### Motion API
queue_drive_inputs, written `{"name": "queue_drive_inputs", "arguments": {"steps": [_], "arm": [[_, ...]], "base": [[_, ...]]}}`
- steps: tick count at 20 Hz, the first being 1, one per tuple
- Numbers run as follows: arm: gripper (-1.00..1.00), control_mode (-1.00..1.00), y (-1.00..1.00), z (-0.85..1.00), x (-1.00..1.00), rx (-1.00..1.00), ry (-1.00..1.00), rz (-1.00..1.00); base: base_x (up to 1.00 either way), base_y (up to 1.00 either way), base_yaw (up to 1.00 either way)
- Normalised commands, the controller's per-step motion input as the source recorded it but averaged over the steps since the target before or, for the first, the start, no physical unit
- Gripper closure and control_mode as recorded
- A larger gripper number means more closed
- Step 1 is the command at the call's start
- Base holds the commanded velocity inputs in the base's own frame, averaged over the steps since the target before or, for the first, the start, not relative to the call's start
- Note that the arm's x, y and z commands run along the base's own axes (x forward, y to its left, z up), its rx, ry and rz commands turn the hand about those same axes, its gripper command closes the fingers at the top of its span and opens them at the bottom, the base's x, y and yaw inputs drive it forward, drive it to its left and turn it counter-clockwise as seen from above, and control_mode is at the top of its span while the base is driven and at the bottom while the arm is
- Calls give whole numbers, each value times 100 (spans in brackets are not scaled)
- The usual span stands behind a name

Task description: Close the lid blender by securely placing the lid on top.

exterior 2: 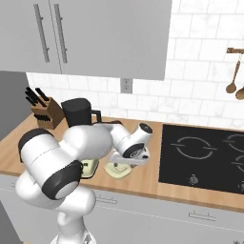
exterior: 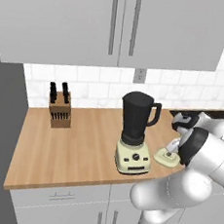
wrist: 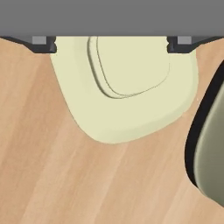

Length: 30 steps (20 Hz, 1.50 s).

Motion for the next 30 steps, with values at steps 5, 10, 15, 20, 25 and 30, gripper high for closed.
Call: {"name": "queue_drive_inputs", "arguments": {"steps": [5, 10, 15, 20, 25, 30], "arm": [[-100, -100, 24, -15, 2, 0, 0, 0], [-100, -100, 30, -19, 0, -2, -3, 0], [100, -100, 57, -32, 0, -8, -3, 0], [100, -100, 43, -37, -10, -13, 0, 0], [100, -100, 5, 0, -36, -9, 0, 0], [100, -100, -3, 18, -25, -5, 0, 0]], "base": [[0, 0, 0], [0, 0, 0], [0, 0, 0], [0, 0, 0], [0, 0, 0], [0, 0, 0]]}}
